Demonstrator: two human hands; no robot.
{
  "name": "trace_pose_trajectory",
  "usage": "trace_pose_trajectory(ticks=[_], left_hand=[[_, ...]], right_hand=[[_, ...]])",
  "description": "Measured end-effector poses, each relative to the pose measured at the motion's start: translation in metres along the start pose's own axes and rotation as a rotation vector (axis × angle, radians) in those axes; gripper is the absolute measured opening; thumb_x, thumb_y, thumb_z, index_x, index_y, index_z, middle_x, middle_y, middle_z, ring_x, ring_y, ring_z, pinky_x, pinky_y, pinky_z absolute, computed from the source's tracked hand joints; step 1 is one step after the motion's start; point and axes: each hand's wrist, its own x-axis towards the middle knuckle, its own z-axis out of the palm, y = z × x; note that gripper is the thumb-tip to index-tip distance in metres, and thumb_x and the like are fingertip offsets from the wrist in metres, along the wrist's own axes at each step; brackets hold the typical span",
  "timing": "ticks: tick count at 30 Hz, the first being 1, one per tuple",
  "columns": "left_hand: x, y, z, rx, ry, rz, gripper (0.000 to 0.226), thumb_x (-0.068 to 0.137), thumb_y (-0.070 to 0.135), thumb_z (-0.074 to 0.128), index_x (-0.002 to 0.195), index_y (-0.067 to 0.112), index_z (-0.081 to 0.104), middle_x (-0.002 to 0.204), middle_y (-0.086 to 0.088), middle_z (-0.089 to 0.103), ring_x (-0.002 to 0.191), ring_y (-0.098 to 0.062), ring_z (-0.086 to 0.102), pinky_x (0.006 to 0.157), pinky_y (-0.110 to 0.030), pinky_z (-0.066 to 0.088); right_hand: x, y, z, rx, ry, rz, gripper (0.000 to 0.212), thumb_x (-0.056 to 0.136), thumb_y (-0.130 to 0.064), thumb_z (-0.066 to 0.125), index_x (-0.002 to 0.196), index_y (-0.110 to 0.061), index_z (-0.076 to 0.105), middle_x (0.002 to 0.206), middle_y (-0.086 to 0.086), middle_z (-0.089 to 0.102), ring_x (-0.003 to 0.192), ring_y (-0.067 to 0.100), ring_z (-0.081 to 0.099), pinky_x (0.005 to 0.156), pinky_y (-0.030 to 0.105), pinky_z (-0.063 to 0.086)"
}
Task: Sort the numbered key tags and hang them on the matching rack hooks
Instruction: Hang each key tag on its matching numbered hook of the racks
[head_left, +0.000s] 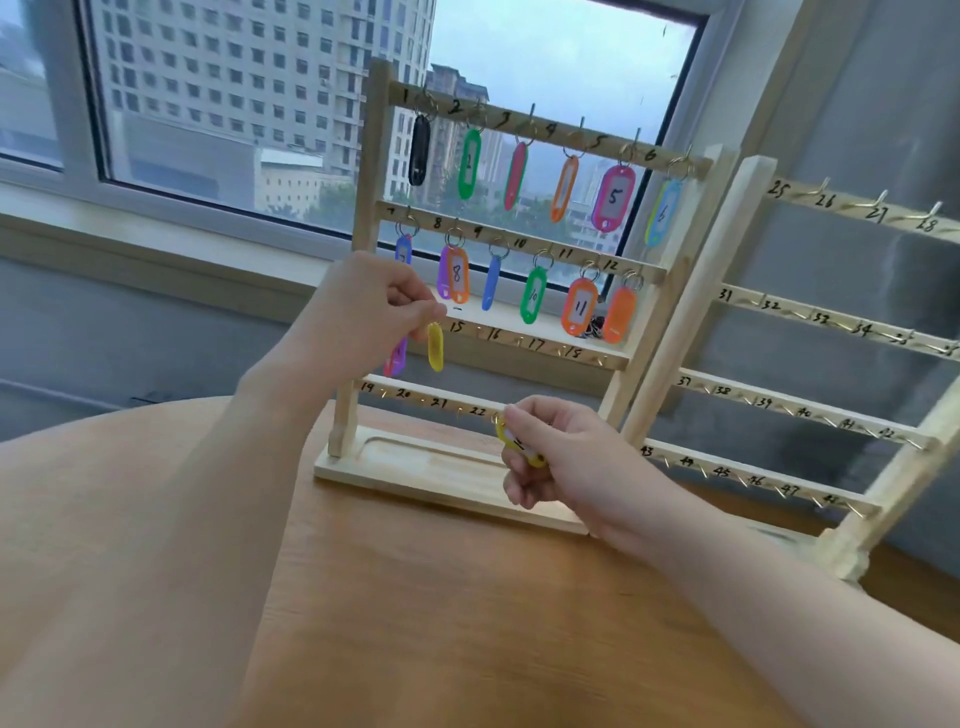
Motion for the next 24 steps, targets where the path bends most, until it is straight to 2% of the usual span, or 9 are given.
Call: trace_pose_trajectory(ticks=[2,5,7,9,11,15,17,19,24], left_hand=[[0.0,-0.001,0.003,0.008,0.001,0.01,0.009,0.094,0.025,0.07,0.085,0.023,0.073,0.069,0.009,0.073,0.061,0.008,0.064,0.064,-0.005,0.045],[0.001,-0.003,0.005,0.023,0.004,0.019,0.009,0.097,0.021,0.065,0.095,0.021,0.074,0.074,0.01,0.073,0.063,0.012,0.063,0.078,-0.021,0.049],[0.003,-0.006,0.007,0.044,0.014,0.01,0.011,0.097,0.021,0.065,0.093,0.022,0.075,0.073,0.011,0.073,0.072,0.007,0.066,0.088,-0.031,0.052],[0.004,-0.008,0.008,0.076,0.017,0.003,0.014,0.097,0.022,0.065,0.087,0.027,0.073,0.071,0.012,0.072,0.091,-0.007,0.067,0.096,-0.042,0.052],[0.004,-0.009,0.008,0.111,0.012,0.008,0.016,0.097,0.022,0.065,0.085,0.03,0.072,0.069,0.012,0.072,0.098,-0.016,0.065,0.094,-0.047,0.054],[0.006,-0.008,0.009,0.177,0.021,0.026,0.012,0.096,0.02,0.065,0.092,0.021,0.076,0.072,0.004,0.072,0.087,-0.009,0.067,0.091,-0.034,0.054],[0.007,-0.007,0.009,0.222,0.017,0.036,0.013,0.095,0.021,0.065,0.092,0.019,0.078,0.072,0.003,0.071,0.089,-0.013,0.067,0.088,-0.03,0.051],[0.006,-0.007,0.006,0.249,0.008,0.029,0.014,0.094,0.023,0.066,0.088,0.021,0.078,0.069,0.003,0.07,0.088,-0.017,0.068,0.088,-0.035,0.054],[0.003,-0.006,-0.002,0.295,-0.031,0.025,0.014,0.092,0.028,0.069,0.083,0.023,0.078,0.066,0.004,0.072,0.072,-0.013,0.07,0.081,-0.041,0.06]], right_hand=[[0.001,0.0,0.0,0.031,-0.018,-0.02,0.022,0.107,-0.022,0.048,0.09,-0.012,0.054,0.064,0.002,0.054,0.054,0.02,0.056,0.053,0.028,0.044],[0.002,-0.001,0.001,0.039,-0.043,-0.059,0.016,0.107,-0.02,0.049,0.096,-0.01,0.055,0.068,0.002,0.056,0.056,0.02,0.057,0.053,0.028,0.044],[0.003,-0.002,0.001,0.014,-0.039,-0.095,0.013,0.107,-0.018,0.05,0.099,-0.009,0.055,0.069,0.003,0.056,0.057,0.02,0.057,0.053,0.028,0.044],[0.004,-0.004,0.002,0.005,-0.026,-0.128,0.011,0.106,-0.017,0.05,0.1,-0.009,0.055,0.07,0.004,0.056,0.057,0.021,0.057,0.052,0.027,0.044],[0.008,-0.005,0.002,0.005,-0.008,-0.152,0.011,0.106,-0.017,0.051,0.098,-0.012,0.055,0.069,0.004,0.057,0.056,0.02,0.057,0.051,0.026,0.044],[0.016,-0.01,0.005,0.007,0.021,-0.173,0.012,0.106,-0.018,0.052,0.095,-0.015,0.057,0.066,0.001,0.058,0.057,0.021,0.058,0.052,0.027,0.044],[0.022,-0.012,0.008,0.024,0.026,-0.181,0.012,0.106,-0.018,0.052,0.095,-0.016,0.058,0.067,0.002,0.058,0.057,0.021,0.058,0.053,0.028,0.044],[0.027,-0.015,0.012,0.029,0.035,-0.182,0.012,0.106,-0.019,0.052,0.096,-0.015,0.058,0.069,0.002,0.058,0.056,0.02,0.059,0.053,0.028,0.044],[0.039,-0.019,0.02,0.02,0.048,-0.184,0.011,0.105,-0.02,0.055,0.096,-0.014,0.058,0.07,0.004,0.056,0.055,0.019,0.058,0.052,0.027,0.044]])
